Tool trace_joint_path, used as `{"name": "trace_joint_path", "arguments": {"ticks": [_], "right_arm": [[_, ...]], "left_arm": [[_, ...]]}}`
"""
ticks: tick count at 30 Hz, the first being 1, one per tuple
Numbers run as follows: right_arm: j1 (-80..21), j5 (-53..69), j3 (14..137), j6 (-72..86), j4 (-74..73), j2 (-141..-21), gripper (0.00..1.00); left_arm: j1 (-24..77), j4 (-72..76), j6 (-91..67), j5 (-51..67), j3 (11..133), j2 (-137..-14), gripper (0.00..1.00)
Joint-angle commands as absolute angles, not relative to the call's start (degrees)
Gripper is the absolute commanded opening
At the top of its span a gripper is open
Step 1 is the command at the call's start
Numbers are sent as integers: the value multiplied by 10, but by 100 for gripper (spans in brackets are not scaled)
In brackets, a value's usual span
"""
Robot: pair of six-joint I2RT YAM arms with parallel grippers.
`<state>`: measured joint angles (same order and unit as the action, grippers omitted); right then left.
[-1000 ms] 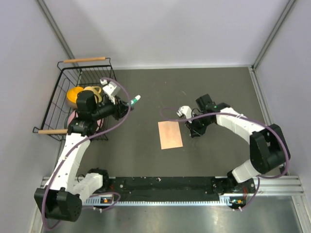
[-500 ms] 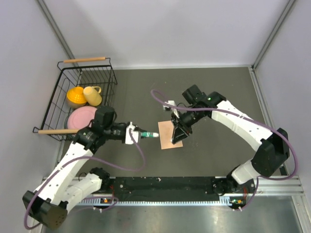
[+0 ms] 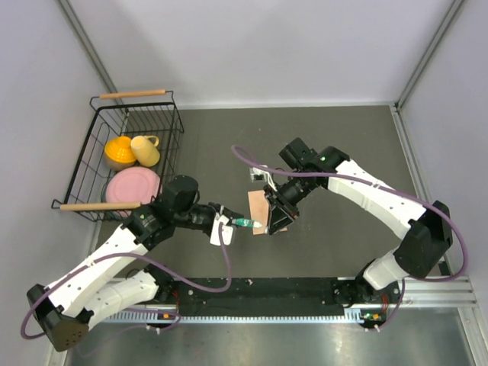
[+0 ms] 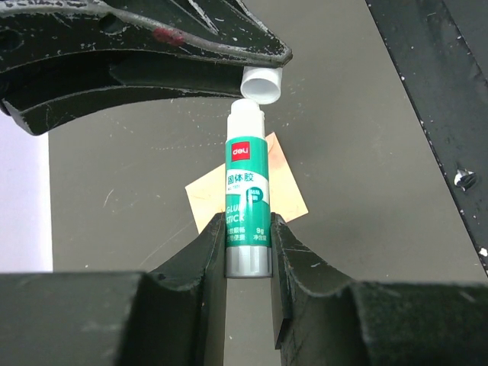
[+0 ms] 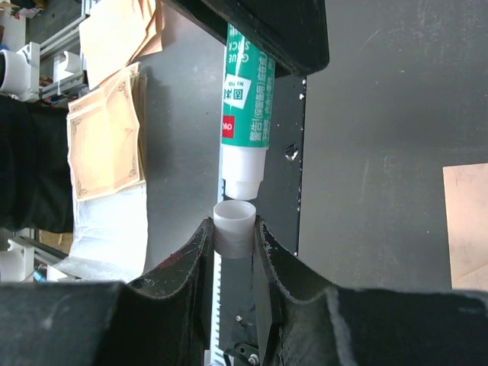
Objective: Place the letter into the envelope and seal it
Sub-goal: Close the solid glue cap on the solid glue.
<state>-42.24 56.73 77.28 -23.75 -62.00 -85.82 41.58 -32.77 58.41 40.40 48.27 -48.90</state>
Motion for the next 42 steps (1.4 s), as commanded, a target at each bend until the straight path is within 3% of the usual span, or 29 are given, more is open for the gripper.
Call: {"name": "trace_joint_path", "arguments": {"ticks": [1, 42], "right_arm": [[-435, 586, 808, -240, -618, -860, 0], [-405, 628, 802, -220, -599, -854, 0]], "left_arm": [[430, -292, 572, 386, 494, -486, 0], [446, -284, 522, 396, 464, -482, 0]]}}
